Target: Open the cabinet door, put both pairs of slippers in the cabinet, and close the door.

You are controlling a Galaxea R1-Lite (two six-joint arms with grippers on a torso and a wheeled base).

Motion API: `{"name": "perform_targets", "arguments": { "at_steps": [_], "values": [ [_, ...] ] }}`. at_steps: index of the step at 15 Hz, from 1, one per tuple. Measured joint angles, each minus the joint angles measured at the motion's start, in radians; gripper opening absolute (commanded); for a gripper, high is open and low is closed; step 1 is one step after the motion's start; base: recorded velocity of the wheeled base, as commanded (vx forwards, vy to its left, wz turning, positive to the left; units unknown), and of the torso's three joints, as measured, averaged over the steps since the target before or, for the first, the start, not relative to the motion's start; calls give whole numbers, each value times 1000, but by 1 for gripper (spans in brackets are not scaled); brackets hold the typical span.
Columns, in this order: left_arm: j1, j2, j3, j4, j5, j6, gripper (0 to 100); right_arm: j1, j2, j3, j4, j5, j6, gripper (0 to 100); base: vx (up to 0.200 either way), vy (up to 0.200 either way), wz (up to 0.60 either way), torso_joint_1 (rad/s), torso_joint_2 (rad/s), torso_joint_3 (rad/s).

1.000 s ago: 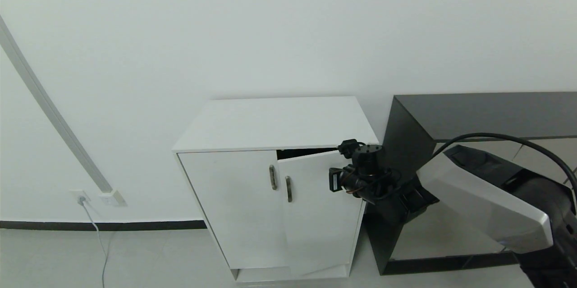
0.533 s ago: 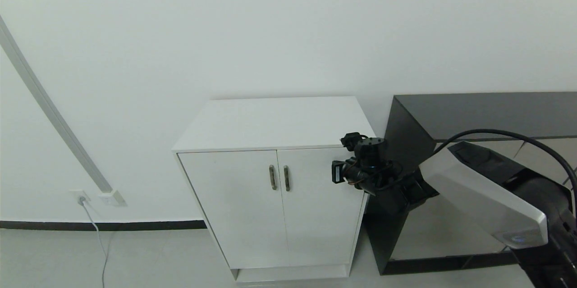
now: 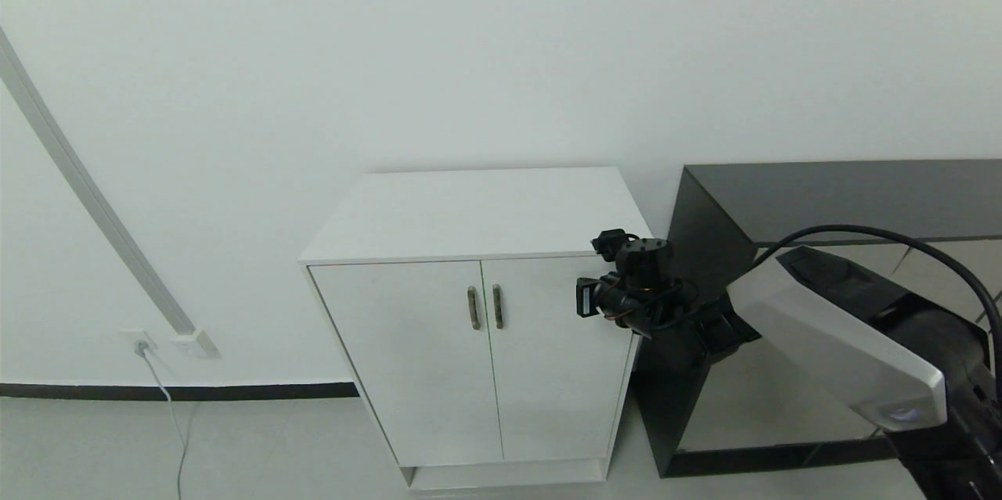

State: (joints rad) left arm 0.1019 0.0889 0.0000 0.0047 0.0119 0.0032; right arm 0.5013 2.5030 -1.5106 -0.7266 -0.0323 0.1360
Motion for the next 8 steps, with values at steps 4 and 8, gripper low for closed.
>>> {"name": "perform_targets", "arguments": {
  "at_steps": [4, 8],
  "values": [
    [1, 0, 0, 0, 0, 0, 0, 1, -72, 146, -70, -1, 1, 0, 0, 0, 0, 0, 0, 0],
    [0, 0, 0, 0, 0, 0, 0, -6, -299, 474, -191, -7, 1, 0, 0, 0, 0, 0, 0, 0]
  ]
}}
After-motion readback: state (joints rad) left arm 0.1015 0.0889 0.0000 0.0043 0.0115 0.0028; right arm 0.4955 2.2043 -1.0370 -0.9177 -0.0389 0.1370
